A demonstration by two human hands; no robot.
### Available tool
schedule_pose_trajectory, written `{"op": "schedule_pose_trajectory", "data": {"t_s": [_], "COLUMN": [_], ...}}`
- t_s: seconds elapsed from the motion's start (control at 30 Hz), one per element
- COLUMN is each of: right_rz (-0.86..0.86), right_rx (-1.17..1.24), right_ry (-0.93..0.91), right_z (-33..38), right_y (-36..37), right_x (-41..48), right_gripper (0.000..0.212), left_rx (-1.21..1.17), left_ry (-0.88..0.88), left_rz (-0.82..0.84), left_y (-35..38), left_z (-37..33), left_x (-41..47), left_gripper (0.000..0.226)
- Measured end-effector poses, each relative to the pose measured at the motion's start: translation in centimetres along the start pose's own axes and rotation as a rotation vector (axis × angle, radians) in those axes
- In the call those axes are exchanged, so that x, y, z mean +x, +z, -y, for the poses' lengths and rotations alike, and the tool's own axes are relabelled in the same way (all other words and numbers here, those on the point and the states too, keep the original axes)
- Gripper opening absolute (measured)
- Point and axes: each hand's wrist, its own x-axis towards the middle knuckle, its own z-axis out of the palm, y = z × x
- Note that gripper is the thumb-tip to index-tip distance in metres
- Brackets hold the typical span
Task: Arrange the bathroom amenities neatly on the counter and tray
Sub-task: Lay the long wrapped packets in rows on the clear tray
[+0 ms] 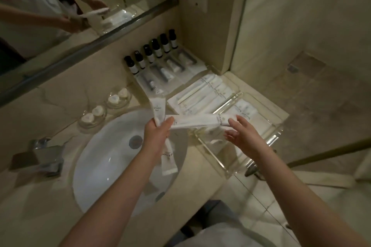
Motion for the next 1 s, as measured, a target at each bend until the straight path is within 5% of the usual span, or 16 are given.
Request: {"op": "schedule_pose_trajectory", "data": {"t_s": [0.13,0.37,0.67,1.0], "right_rz": [-0.211,-0.362,-0.383,-0.585], "right_rx": [0.096,-0.171,-0.693,-1.651], "right_ry": [-0.105,-0.241,-0.097,-0.384], "right_z": [0.2,5.9,6.6,1.1], "right_y": [-0.1,-5.6,-9.1,-8.4], "right_x": [0.8,1.2,3.2,4.0], "right_gripper": [0.008,0.011,0.038,0.045], "left_rx": [0.164,0.336,0.388,0.399], "left_ry": [-0.035,0.009,-0.016,-0.022], "left_rz": [0.092,0.167,0.27,0.284], "left_y": [2.4,5.4,8.1,8.2], "left_z": [1.0,0.8,1.0,1.7], "left_x": [-0.7,-0.7,0.1,0.8], "left_gripper": [0.006,0.018,0.025,0.019]}}
